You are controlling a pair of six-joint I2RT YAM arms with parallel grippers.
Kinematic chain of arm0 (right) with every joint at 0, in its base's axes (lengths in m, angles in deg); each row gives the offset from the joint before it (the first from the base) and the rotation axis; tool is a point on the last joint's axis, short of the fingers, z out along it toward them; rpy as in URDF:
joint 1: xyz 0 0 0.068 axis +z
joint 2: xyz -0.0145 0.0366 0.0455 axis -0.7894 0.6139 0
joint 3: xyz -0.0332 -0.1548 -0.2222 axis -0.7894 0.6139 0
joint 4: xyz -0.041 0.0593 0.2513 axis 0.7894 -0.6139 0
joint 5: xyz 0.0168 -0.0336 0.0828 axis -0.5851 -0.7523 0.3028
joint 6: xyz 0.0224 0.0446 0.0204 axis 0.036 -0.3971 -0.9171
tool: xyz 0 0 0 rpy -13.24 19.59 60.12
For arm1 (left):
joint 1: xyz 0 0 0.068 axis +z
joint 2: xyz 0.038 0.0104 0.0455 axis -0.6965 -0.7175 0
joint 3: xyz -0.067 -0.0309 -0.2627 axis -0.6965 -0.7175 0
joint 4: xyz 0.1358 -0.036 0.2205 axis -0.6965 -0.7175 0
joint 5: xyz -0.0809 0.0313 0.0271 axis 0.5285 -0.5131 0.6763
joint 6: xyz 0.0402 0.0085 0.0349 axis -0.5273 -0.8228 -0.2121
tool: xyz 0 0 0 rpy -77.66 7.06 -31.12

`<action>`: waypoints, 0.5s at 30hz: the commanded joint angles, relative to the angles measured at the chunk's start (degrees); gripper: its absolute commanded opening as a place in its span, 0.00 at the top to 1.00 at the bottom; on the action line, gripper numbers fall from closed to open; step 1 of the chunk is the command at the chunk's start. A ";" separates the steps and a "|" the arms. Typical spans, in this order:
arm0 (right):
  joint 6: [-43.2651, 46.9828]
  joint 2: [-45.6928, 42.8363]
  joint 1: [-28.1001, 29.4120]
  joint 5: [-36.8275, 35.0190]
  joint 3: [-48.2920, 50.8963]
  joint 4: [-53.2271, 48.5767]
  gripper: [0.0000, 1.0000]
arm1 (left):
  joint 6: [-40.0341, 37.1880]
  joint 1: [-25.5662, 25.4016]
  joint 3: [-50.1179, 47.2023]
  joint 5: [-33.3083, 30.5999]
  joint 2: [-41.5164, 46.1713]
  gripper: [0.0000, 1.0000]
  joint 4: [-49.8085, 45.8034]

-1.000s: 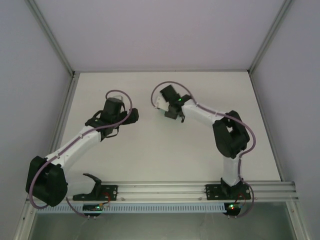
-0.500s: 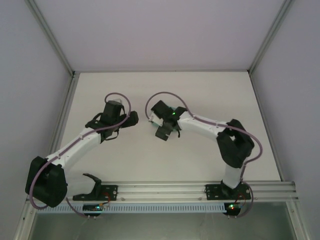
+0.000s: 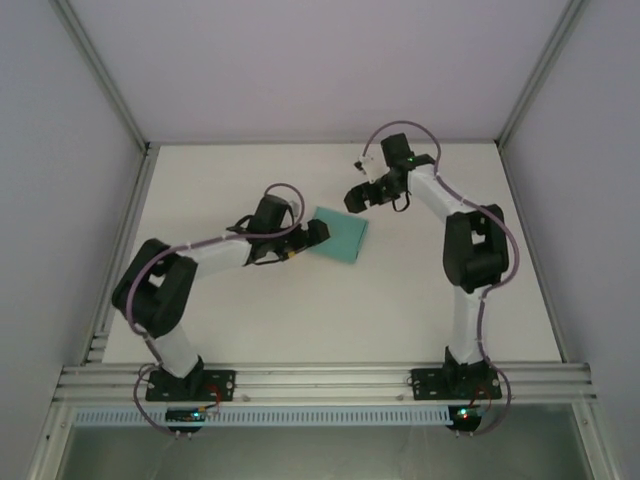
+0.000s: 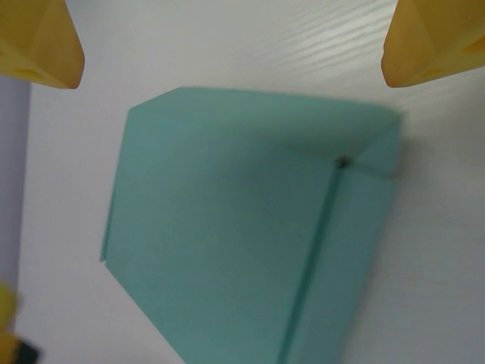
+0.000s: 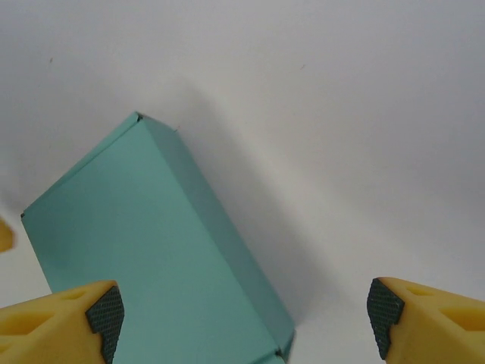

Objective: Assemble paper box

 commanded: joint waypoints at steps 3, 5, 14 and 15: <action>1.72 4.46 0.97 9.34 -3.30 -4.38 0.14 | 2.57 -0.08 6.45 4.39 -4.99 0.02 3.07; 1.55 6.43 0.96 9.83 -4.06 -4.44 0.16 | 2.11 0.08 8.20 4.56 -6.84 0.03 1.69; -0.28 8.09 1.91 13.13 -1.44 -6.46 0.49 | -1.10 0.49 15.27 -0.96 -11.98 0.10 -8.56; -1.14 7.63 2.14 13.31 -0.10 -6.10 0.54 | -1.07 0.48 15.88 -1.59 -12.56 0.11 -8.77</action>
